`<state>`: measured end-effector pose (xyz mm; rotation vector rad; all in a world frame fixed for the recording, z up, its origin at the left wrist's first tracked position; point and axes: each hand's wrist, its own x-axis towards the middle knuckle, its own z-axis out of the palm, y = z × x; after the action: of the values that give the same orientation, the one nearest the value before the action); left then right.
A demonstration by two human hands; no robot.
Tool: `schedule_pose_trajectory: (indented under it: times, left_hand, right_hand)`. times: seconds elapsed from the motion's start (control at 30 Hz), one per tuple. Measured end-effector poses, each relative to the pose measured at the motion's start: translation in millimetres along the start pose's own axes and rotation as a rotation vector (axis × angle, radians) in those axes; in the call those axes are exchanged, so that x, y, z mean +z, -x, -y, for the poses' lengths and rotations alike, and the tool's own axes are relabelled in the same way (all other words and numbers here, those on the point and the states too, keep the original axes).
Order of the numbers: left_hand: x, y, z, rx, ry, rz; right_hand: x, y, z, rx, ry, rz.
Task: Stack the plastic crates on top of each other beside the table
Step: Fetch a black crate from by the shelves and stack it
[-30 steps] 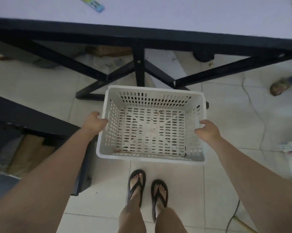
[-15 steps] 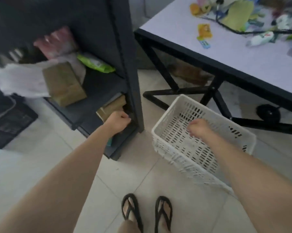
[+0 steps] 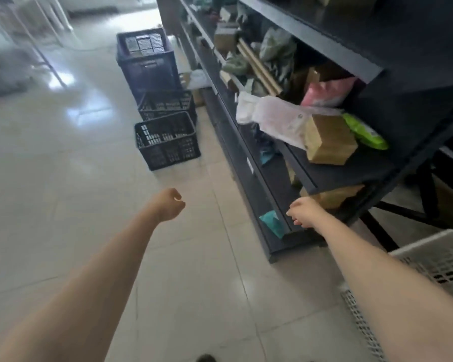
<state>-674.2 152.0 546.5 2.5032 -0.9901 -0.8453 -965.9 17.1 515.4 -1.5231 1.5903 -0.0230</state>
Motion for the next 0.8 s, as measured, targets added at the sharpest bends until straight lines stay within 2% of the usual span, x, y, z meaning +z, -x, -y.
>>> schedule_pose_trajectory:
  times: [0.13,0.33,0.5,0.67,0.8]
  left_hand:
    - [-82,-17,91,-0.096,0.096,-0.072]
    - [-153,-61,166,-0.202,0.189,-0.112]
    - [-194,-142,190,-0.233,0.211,-0.121]
    - [-252,-259,189,-0.253,0.232,-0.16]
    - [-287,-339,181,-0.256,0.228,-0.122]
  right_hand:
    - [80,4,107,-0.196,0.083,0.082]
    - [157,-21,234,-0.288,0.071,0.171]
    - [191,-87,308,-0.262,0.163,0.202]
    - [209,-177,399,-0.249,0.183,0.168]
    - [214,-238,470,-0.225,0.199,0.162]
